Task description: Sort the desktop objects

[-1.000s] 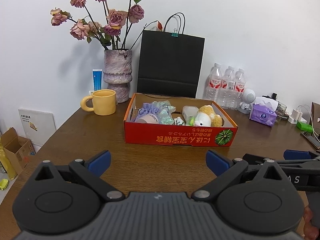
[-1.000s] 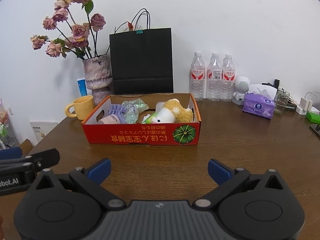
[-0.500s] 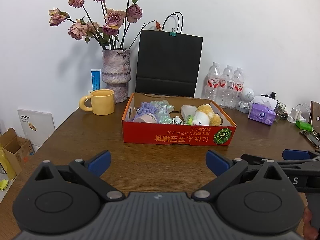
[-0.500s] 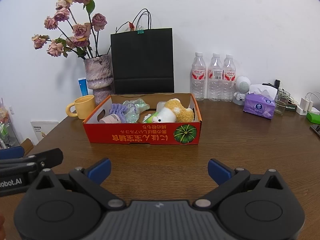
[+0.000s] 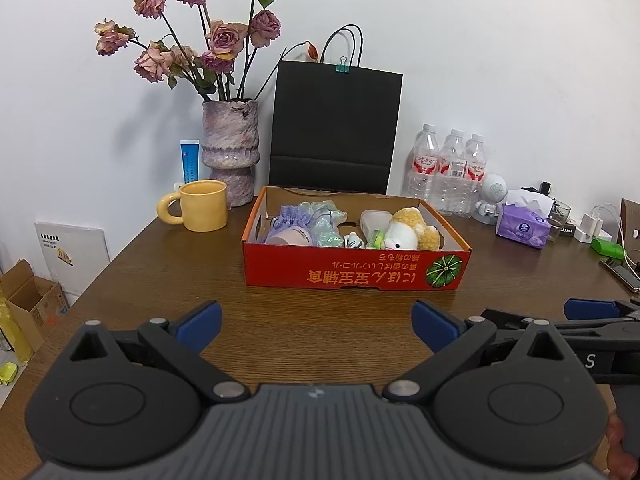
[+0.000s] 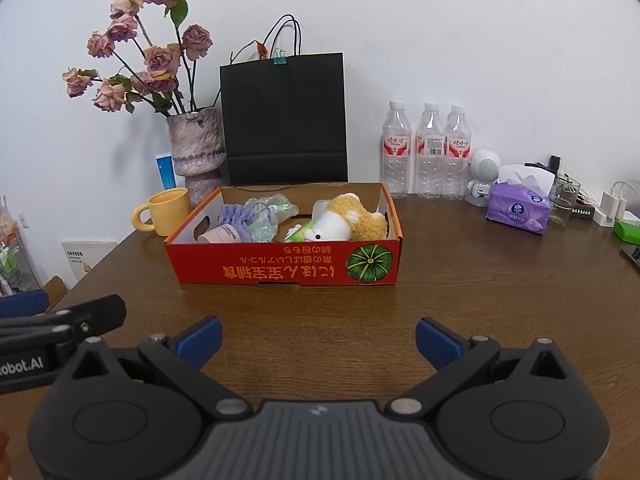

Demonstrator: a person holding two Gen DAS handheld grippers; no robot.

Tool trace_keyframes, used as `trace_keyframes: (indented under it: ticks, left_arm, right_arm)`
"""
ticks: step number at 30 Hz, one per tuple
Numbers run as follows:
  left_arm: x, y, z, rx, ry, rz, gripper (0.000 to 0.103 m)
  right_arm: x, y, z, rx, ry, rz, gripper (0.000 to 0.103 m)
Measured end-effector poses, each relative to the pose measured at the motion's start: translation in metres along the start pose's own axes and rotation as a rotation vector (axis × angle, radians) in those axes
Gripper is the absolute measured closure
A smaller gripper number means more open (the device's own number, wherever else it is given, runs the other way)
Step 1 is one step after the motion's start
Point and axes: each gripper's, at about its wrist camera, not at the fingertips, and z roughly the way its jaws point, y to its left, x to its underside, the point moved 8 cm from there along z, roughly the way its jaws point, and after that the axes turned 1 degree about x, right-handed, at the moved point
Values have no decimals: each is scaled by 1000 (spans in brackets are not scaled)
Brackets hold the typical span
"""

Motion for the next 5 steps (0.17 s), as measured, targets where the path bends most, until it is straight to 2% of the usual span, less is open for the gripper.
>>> trace_keyframes:
  ticks: [5]
  left_arm:
    - [1, 1, -1, -29, -17, 8, 0]
  right_arm:
    - [1, -1, 1, 1, 4, 1, 0]
